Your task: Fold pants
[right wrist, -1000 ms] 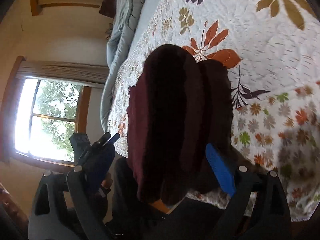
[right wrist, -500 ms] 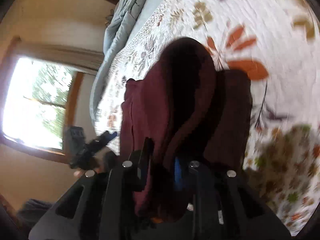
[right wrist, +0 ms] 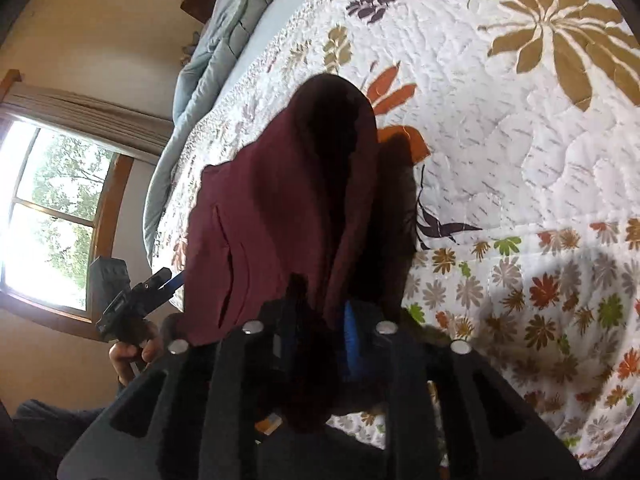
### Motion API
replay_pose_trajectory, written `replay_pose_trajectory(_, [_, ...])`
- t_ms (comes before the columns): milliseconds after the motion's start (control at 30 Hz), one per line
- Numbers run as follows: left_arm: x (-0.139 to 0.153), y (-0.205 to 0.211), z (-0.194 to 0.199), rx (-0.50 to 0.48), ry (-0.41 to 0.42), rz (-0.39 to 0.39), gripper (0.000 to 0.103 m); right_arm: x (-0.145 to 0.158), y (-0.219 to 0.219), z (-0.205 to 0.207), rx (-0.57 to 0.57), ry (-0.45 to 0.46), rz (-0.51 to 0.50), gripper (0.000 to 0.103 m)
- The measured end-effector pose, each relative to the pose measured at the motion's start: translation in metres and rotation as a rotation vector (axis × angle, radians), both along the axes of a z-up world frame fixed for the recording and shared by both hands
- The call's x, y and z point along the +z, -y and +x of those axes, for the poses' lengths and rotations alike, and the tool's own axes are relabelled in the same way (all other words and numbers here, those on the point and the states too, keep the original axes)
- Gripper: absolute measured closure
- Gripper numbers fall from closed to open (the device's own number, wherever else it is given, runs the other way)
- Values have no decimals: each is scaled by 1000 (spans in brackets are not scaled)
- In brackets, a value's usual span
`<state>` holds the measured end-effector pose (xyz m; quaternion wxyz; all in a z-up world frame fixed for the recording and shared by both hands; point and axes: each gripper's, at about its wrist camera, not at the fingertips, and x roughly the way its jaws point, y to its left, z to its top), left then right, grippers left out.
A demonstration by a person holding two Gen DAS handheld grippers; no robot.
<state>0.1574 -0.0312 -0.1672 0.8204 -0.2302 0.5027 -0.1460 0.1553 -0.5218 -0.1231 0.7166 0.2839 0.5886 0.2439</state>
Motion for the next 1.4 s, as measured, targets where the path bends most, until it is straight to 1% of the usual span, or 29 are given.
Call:
replay_pose_trajectory(33, [6, -1, 2, -5, 20, -8, 22, 7, 2, -2, -6, -1, -7, 67])
replay_pose_trajectory(67, [12, -1, 5, -13, 43, -24, 22, 12, 7, -4, -18, 6, -25, 64])
replay_pose_trajectory(133, [23, -2, 14, -40, 82, -84, 22, 34, 16, -1, -57, 52, -54, 63])
replay_pose_trajectory(167, [26, -1, 22, -60, 94, -128, 22, 51, 17, 1, -74, 95, -47, 63])
replay_pose_trajectory(233, [27, 0, 35, -85, 94, -198, 22, 72, 8, 9, -69, 152, 2, 55])
replay_pose_trajectory(333, [24, 9, 66, -164, 60, -319, 22, 74, -19, 28, 2, 158, 54, 50])
replay_pose_trajectory(400, [15, 20, 90, -228, 10, -397, 22, 61, -41, 49, 43, 132, 77, 50])
replay_pose_trajectory(433, [12, 23, 97, -255, -6, -421, 22, 55, -46, 58, 46, 118, 80, 50])
replay_pose_trajectory(467, [8, 28, 106, -276, -22, -433, 22, 46, -49, 64, 48, 96, 92, 52])
replay_pose_trajectory(500, [0, 34, 116, -300, -44, -437, 22, 36, -47, 69, 43, 70, 100, 58])
replay_pose_trajectory(567, [-20, 42, 132, -329, -85, -437, 22, 20, -36, 72, 29, 35, 100, 81])
replay_pose_trajectory(600, [-28, 42, 139, -326, -96, -442, 23, 14, -31, 72, 21, 23, 86, 103])
replay_pose_trajectory(633, [-36, 42, 145, -325, -100, -457, 25, 6, -25, 71, 4, 1, 76, 103])
replay_pose_trajectory(700, [-50, 42, 154, -325, -110, -492, 38, -15, -9, 65, -37, -44, 129, 103])
replay_pose_trajectory(767, [-61, 38, 159, -302, -128, -542, 43, -25, -3, 57, -49, -42, 174, 103])
replay_pose_trajectory(833, [-67, 32, 161, -283, -142, -589, 45, -25, -5, 56, -53, -24, 175, 103])
replay_pose_trajectory(900, [-73, 25, 162, -265, -162, -640, 50, -24, -8, 57, -50, -24, 172, 103])
replay_pose_trajectory(967, [-77, 16, 162, -229, -182, -679, 50, -23, -7, 57, -47, -26, 169, 103])
replay_pose_trajectory(1033, [-67, 5, 154, -179, -157, -660, 46, -16, -3, 52, -61, -28, 146, 103])
replay_pose_trajectory(1067, [-59, 2, 148, -176, -135, -643, 41, -10, -1, 47, -63, -27, 129, 103])
replay_pose_trajectory(1100, [-51, -1, 140, -183, -116, -634, 39, -3, 3, 42, -69, -21, 96, 99])
replay_pose_trajectory(1133, [-41, -1, 129, -205, -91, -625, 38, 6, 7, 34, -77, 1, 61, 88])
replay_pose_trajectory(1167, [-33, 0, 119, -224, -74, -620, 37, 18, 7, 28, -78, 26, 50, 84])
replay_pose_trajectory(1200, [-22, 1, 102, -256, -46, -610, 34, 32, 4, 19, -74, 55, 70, 80])
replay_pose_trajectory(1233, [-15, 3, 90, -276, -26, -601, 33, 45, -4, 11, -53, 84, 86, 78])
replay_pose_trajectory(1267, [-9, 4, 76, -297, -5, -587, 32, 51, -11, 5, -30, 101, 88, 77])
replay_pose_trajectory(1300, [-3, 6, 59, -320, 15, -572, 32, 58, -23, -4, 8, 120, 89, 73])
replay_pose_trajectory(1367, [0, 10, 39, -345, 34, -560, 32, 58, -46, -14, 69, 122, 65, 72])
replay_pose_trajectory(1400, [-1, 14, 27, -359, 44, -545, 31, 51, -56, -20, 105, 110, 28, 72])
